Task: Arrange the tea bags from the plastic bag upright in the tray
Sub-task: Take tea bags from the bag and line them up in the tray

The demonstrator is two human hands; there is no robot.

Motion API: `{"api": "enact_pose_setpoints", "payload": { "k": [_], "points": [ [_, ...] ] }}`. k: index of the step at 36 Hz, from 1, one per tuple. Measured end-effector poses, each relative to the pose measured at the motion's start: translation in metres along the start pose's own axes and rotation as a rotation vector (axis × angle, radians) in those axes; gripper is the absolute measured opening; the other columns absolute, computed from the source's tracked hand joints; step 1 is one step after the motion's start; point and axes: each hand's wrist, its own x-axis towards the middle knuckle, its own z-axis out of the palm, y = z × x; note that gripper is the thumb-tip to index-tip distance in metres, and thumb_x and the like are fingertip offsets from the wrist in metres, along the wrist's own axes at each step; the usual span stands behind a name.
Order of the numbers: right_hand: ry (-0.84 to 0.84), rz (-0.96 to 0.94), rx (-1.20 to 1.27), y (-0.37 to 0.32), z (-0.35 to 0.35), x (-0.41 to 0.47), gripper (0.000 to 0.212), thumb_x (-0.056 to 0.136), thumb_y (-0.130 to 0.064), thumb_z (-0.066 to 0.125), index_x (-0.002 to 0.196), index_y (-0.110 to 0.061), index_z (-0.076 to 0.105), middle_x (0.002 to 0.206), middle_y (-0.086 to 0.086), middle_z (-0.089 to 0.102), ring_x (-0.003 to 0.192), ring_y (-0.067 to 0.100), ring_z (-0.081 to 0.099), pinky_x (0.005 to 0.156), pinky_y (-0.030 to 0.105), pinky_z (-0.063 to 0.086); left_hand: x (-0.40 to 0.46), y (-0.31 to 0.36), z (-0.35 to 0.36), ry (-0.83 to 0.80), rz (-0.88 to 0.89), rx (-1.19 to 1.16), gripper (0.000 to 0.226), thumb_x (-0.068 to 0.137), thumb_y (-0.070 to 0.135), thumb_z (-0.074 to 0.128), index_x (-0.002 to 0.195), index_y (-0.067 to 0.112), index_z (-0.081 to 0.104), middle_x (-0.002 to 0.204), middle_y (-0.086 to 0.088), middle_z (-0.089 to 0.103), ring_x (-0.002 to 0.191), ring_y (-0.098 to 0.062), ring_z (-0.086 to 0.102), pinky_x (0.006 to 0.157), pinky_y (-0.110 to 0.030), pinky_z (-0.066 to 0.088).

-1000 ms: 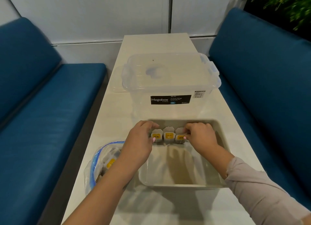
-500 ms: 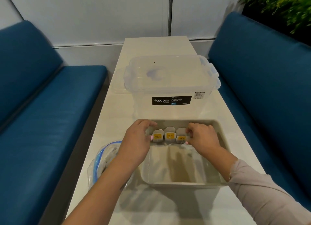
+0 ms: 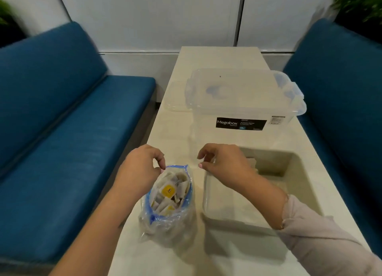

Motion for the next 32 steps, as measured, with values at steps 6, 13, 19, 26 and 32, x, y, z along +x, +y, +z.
{"api": "enact_pose_setpoints", "payload": {
  "k": [6, 13, 19, 26, 32],
  "points": [
    [-0.171, -0.207, -0.249, -0.034, 0.027, 0.000, 0.029, 0.084, -0.018, 0.057, 0.104, -0.036, 0.068, 0.101, -0.011, 0.068, 0.098, 0.011, 0.054, 0.089, 0.030, 0.037, -0.014, -0.018, 0.005, -0.022, -0.013, 0.020, 0.029, 0.080, 0.014, 0.070, 0.063, 0.029, 0.051, 0.111, 0.015, 0.056, 0.103, -0.008, 0.050, 0.076, -0.025, 0.040],
    [-0.289, -0.361, -0.627, -0.044, 0.038, 0.003, 0.033, 0.083, -0.020, 0.060, 0.111, -0.036, 0.066, 0.108, -0.006, 0.062, 0.101, 0.018, 0.044, 0.074, 0.031, 0.025, -0.020, -0.023, 0.009, -0.057, -0.020, 0.031, 0.028, 0.083, 0.018, 0.070, 0.066, 0.030, 0.050, 0.117, 0.014, 0.055, 0.106, -0.007, 0.050, 0.078, -0.020, 0.038],
    [-0.317, -0.327, -0.656, -0.042, 0.040, 0.010, 0.026, 0.093, -0.021, 0.052, 0.111, -0.031, 0.068, 0.097, -0.001, 0.066, 0.100, 0.020, 0.047, 0.078, 0.033, 0.029, -0.020, -0.023, 0.008, -0.089, -0.005, 0.008, 0.025, 0.083, 0.019, 0.070, 0.074, 0.035, 0.053, 0.117, 0.014, 0.055, 0.105, -0.007, 0.050, 0.077, -0.019, 0.038],
    [-0.216, -0.244, -0.418, -0.047, 0.028, 0.017, 0.022, 0.096, -0.028, 0.050, 0.111, -0.035, 0.066, 0.101, -0.005, 0.065, 0.101, 0.016, 0.049, 0.084, 0.030, 0.030, -0.016, -0.018, 0.005, -0.173, -0.046, -0.181, 0.040, 0.076, 0.035, 0.076, 0.112, 0.032, 0.059, 0.108, 0.016, 0.061, 0.094, -0.006, 0.056, 0.081, -0.021, 0.046],
    [-0.194, -0.111, -0.100, -0.062, 0.011, 0.016, 0.019, 0.092, -0.029, 0.059, 0.107, -0.027, 0.071, 0.084, -0.013, 0.065, 0.091, 0.011, 0.057, 0.077, 0.023, 0.038, -0.014, -0.020, 0.004, -0.134, -0.033, -0.248, 0.024, 0.080, 0.041, 0.071, 0.100, 0.032, 0.062, 0.086, 0.017, 0.065, 0.082, 0.000, 0.059, 0.071, -0.016, 0.048]
  ]
}}
